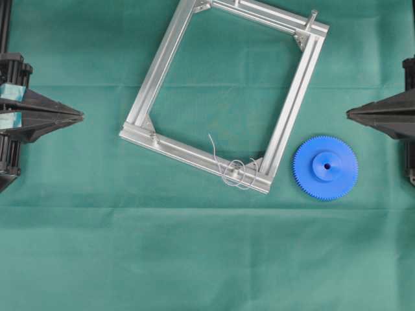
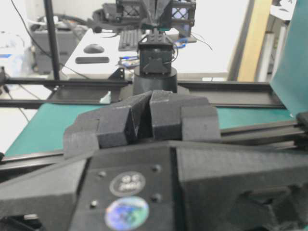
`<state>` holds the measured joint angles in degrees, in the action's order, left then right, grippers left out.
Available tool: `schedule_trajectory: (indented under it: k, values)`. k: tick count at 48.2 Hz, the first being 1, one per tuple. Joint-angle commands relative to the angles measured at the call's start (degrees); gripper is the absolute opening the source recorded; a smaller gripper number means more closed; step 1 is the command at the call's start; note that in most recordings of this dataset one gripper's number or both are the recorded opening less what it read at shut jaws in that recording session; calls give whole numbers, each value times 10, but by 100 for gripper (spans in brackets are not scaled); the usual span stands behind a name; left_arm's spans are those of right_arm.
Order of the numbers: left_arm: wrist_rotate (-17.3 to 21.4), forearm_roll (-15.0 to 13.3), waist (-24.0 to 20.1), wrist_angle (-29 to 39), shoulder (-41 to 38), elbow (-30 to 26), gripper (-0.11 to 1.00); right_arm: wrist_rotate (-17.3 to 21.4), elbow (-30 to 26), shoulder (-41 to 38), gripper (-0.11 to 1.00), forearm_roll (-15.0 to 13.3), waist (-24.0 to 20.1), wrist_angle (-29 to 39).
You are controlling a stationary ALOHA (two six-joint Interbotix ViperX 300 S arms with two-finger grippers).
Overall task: Find the location of the shaft and insert the gear.
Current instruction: 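Move the right gripper open toward the blue gear's hub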
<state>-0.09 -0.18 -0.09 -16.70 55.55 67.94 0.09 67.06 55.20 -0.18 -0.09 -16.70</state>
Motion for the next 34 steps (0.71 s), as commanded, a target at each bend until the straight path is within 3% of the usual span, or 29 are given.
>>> schedule_trajectory:
  k: [1,18,34]
  values:
    - [6,-7,-1,18,-6,-26,1,0,-8,-6,0,1,2,4]
    - [7,-7,-1,69,-6,-44,1,15,-65,-23,0,1,2,182]
    - [7,-7,-1,77,-6,-43,1,16,-73,-20,3,1,2,229]
